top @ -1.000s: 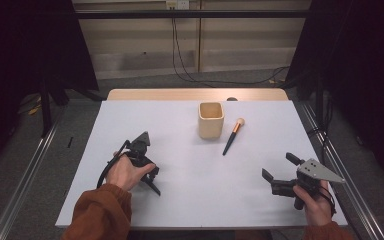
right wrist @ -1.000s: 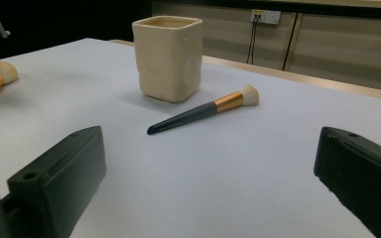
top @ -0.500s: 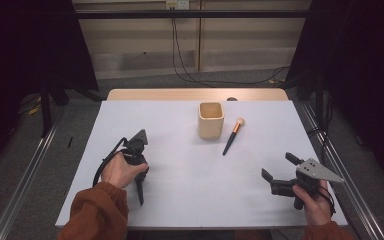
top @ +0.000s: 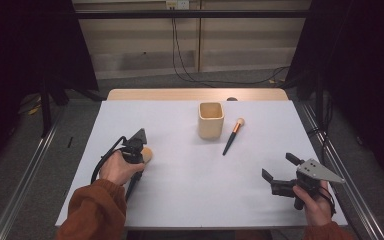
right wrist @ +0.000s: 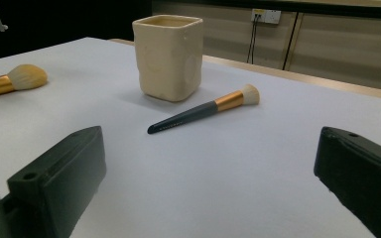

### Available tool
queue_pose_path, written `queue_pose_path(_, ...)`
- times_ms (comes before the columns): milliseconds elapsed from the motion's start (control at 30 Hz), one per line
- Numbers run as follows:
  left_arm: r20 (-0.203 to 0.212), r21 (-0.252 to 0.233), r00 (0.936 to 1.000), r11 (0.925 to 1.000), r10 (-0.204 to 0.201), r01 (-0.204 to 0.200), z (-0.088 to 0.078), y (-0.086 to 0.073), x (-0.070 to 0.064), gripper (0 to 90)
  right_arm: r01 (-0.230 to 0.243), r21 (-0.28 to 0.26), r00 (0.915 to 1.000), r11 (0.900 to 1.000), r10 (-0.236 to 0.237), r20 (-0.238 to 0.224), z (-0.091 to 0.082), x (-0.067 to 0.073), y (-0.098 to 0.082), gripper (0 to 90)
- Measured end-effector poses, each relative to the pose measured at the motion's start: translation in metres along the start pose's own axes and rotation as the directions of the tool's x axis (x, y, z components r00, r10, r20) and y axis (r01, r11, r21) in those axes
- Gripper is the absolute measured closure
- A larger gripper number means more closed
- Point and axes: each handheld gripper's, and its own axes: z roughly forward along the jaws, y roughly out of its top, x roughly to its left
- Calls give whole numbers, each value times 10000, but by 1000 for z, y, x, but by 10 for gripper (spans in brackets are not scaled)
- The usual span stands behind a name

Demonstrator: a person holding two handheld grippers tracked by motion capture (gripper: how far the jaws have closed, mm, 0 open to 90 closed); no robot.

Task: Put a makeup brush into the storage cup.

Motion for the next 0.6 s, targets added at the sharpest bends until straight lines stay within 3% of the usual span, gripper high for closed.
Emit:
queue_pose_path(67,113,-155,9999,9999,49,-47,0,-2,3,734,-20,-6,10000,10000,20,11,0,0,0,0)
queue_pose_path(133,492,-292,9988,9996,10,5,1,-4,9,734,-61,-6,10000,10000,61,34,-1,0,0,0)
queue_pose_path(167,884,-556,9961,9985,53,-4,1,-8,13,734,-61,-6,10000,10000,61,34,-1,0,0,0)
queue_pose_path(200,987,-783,9949,9968,217,-140,1,-11,15,735,-4,-2,10000,10000,4,10,-1,0,0,0)
queue_pose_path(300,899,-1161,9941,9920,606,-500,2,-16,14,735,-6,6,10000,10000,6,26,-1,0,-1,0)
queue_pose_path(433,904,-919,9947,9950,481,-398,0,-13,15,742,9,30,10000,10000,-9,18,-1,0,0,0)
queue_pose_path(600,1202,-1342,9907,9898,634,-470,-2,-19,19,742,-94,29,9999,10000,94,69,0,-1,-1,0)
